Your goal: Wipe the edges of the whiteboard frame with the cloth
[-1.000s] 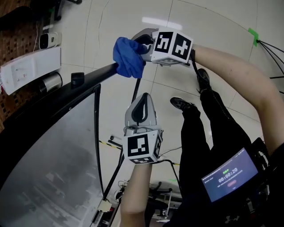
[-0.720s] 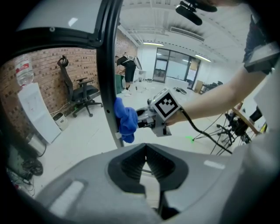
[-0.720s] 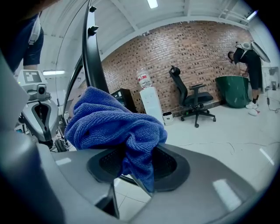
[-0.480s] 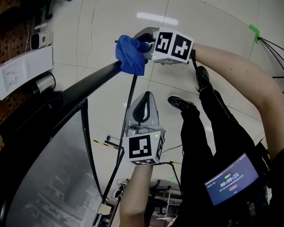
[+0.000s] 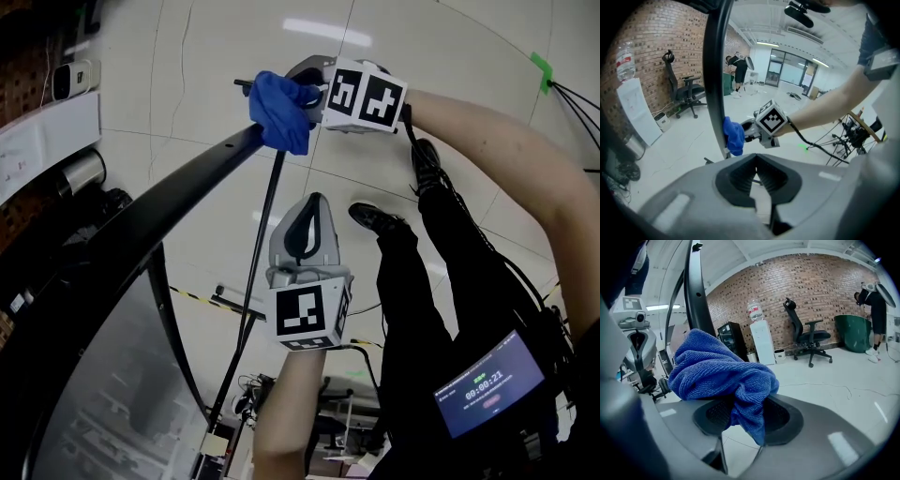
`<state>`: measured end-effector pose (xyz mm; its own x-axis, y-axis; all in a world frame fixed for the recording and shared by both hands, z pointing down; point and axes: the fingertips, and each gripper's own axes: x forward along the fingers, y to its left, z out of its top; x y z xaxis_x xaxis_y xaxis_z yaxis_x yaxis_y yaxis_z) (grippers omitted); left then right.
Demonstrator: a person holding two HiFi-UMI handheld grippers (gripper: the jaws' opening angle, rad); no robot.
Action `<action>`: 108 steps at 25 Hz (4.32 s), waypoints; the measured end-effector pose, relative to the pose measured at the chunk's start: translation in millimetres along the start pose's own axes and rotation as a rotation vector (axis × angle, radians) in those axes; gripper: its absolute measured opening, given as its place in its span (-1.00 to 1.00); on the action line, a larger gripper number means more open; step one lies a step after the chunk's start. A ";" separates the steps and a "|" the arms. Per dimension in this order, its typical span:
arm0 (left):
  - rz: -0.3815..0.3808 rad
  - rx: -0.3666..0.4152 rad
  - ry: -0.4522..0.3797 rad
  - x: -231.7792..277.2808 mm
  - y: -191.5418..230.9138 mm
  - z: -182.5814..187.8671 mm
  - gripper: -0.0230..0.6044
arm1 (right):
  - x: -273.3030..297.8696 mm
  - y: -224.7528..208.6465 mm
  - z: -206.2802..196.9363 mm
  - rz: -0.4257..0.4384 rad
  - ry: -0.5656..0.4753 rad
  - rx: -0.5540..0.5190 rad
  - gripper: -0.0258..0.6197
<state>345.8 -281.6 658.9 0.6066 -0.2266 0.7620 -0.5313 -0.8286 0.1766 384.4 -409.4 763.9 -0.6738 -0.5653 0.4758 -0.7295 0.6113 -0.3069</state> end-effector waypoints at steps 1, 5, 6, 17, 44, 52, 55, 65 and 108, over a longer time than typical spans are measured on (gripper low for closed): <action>-0.002 -0.006 0.001 0.5 -1.5 -0.2 -0.92 | 0.7 -1.0 -2.4 0.000 0.007 0.001 -0.37; 0.001 -0.030 0.007 -0.6 -3.4 -2.3 -0.92 | 4.6 -5.8 -10.9 0.004 0.042 -0.008 -0.37; 0.005 -0.035 0.011 -1.2 -3.0 -3.8 -0.92 | 5.7 -6.7 -13.2 0.005 0.050 -0.012 -0.37; 0.020 -0.057 0.009 -6.1 4.3 -22.7 -0.92 | 28.0 -19.3 -52.4 -0.045 0.152 -0.125 -0.37; 0.355 -0.492 -0.094 -65.3 74.5 -121.0 -0.92 | 72.8 71.0 -74.7 -0.321 0.441 -0.682 -0.37; 0.404 -0.586 -0.148 -85.0 62.6 -167.1 -0.92 | 92.3 70.0 -87.1 -0.231 0.542 -0.801 -0.37; 0.445 -0.633 -0.169 -105.4 72.0 -194.7 -0.92 | 109.6 98.3 -90.7 -0.161 0.557 -0.870 -0.37; 0.574 -0.824 -0.206 -121.0 75.1 -257.7 -0.92 | 130.0 115.7 -90.1 -0.038 0.596 -1.002 -0.36; 0.807 -0.882 -0.212 -268.7 91.5 -454.4 -0.92 | 241.5 297.2 -86.8 0.170 0.671 -1.213 -0.34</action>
<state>-134.5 -63.8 753.4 -0.0438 -0.6642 0.7463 -0.9712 0.2035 0.1242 15.0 -316.1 859.1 -0.3065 -0.2778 0.9104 0.1420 0.9324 0.3323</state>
